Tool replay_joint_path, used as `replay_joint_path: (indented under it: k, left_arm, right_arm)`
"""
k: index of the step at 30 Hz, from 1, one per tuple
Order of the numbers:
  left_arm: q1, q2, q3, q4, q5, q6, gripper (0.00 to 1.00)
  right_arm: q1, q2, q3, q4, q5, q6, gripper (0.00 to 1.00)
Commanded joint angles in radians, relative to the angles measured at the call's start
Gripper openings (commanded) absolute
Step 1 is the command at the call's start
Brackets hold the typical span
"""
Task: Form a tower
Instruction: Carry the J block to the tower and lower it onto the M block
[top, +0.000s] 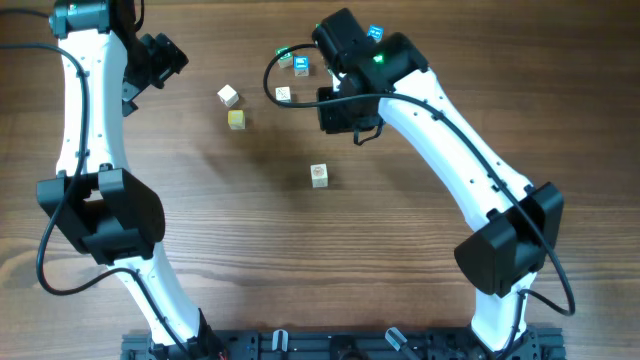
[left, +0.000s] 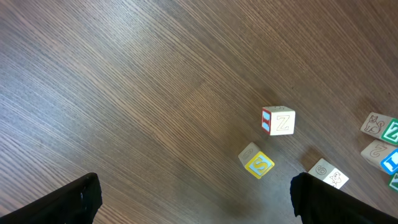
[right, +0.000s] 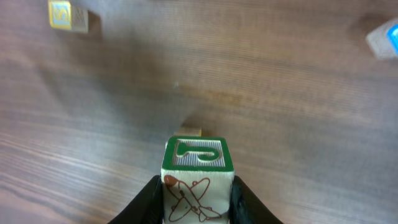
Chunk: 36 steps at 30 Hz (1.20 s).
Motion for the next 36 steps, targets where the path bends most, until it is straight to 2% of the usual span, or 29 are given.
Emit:
replay_joint_path:
  k: [1, 5, 14, 22, 30, 34, 36]
  left_arm:
    - [0.000, -0.004, 0.008, 0.000, -0.002, 0.005, 1.00]
    - [0.000, -0.004, 0.008, 0.000, -0.002, 0.005, 1.00]
    - [0.000, -0.004, 0.008, 0.000, -0.002, 0.005, 1.00]
    - [0.000, -0.004, 0.008, 0.000, -0.002, 0.005, 1.00]
    - [0.000, -0.004, 0.008, 0.000, -0.002, 0.005, 1.00]
    - [0.000, -0.004, 0.008, 0.000, -0.002, 0.005, 1.00]
    - [0.000, -0.004, 0.008, 0.000, -0.002, 0.005, 1.00]
  right_arm:
    - [0.048, 0.013, -0.029, -0.023, -0.019, 0.033, 0.24]
    - [0.126, 0.015, -0.124, 0.026, 0.084, 0.158, 0.25]
    - [0.153, 0.015, -0.322, 0.213, 0.090, 0.155, 0.27]
    - [0.153, 0.015, -0.323, 0.229, 0.089, 0.155, 0.29]
    - [0.153, 0.015, -0.323, 0.226, 0.089, 0.149, 0.38]
    - [0.153, 0.015, -0.323, 0.227, 0.089, 0.149, 0.48]
    - [0.153, 0.015, -0.323, 0.228, 0.089, 0.149, 0.45]
